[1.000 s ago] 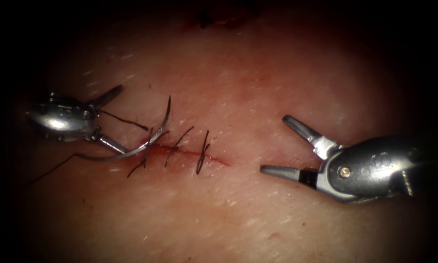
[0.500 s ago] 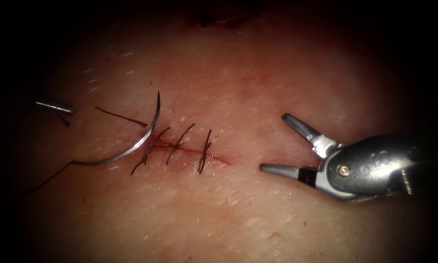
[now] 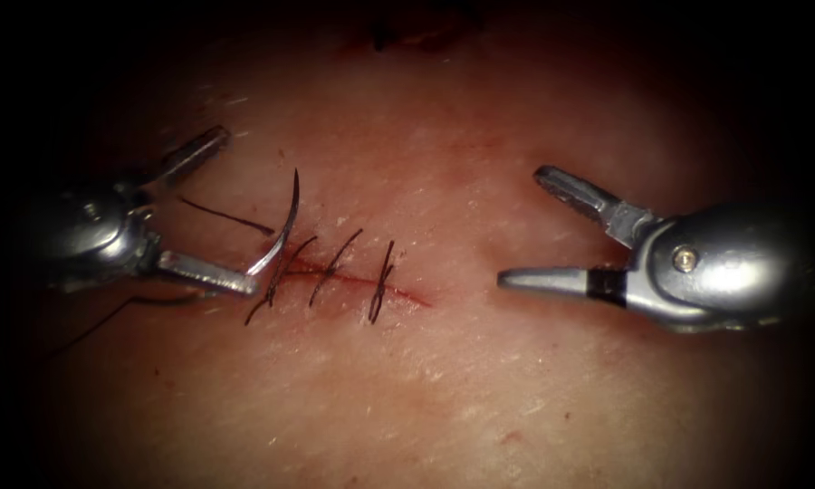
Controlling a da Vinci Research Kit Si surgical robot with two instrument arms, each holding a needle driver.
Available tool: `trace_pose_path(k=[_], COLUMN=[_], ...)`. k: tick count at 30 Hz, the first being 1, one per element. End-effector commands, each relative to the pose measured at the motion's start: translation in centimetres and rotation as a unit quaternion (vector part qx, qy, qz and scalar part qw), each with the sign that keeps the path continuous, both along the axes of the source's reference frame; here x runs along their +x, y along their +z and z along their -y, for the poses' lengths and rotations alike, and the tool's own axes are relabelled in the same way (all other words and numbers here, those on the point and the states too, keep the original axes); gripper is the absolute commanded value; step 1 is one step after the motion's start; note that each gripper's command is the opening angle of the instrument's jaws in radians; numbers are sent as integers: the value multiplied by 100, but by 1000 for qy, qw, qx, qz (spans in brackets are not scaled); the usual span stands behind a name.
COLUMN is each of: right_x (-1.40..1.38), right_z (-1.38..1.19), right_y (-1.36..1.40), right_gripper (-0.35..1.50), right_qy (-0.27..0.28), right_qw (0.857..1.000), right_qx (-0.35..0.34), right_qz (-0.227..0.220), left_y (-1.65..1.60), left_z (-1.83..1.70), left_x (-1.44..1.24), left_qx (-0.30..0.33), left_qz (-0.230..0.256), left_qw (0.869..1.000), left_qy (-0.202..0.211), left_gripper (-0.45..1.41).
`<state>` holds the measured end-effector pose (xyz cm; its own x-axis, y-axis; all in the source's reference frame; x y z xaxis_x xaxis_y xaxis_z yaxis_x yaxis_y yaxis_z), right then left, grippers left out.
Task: Wound Closure
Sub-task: Wound closure complete.
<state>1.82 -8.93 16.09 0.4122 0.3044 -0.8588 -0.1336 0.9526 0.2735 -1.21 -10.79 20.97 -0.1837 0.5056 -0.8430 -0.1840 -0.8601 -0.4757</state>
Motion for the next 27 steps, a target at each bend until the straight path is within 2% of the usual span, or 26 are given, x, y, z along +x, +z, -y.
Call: trace_pose_path(k=[1,4,7,11,12,16,22,27], right_x=[3,-3,-8,-15,-17,-17,-11,-9], right_z=[8,8,10,15,17,22,25,27], right_y=[-2,-3,-3,-1,2,7,5,5], right_gripper=[43,58,76,83,95,110,116,113], right_qy=[-7,-21,-24,-29,-32,-32,-39,-42], right_qw=[1000,1000,1000,999,999,999,999,998], right_qx=[4,-1,-9,-10,-15,-21,-32,-40], right_qz=[-11,-18,-18,-17,-18,-17,-11,-9], left_y=[0,6,18,38,44,49,47,45], left_z=[18,27,38,49,49,49,47,47], left_x=[-18,-33,-43,-47,-47,-40,-38,-36], left_qx=[6,7,0,-5,-2,3,3,3], left_qz=[-19,-37,-28,-45,-45,-47,-50,-51], left_qw=[1000,999,998,998,998,998,998,998], left_qy=[16,38,59,51,50,46,43,42], left_gripper=[108,107,107,107,107,107,105,105])
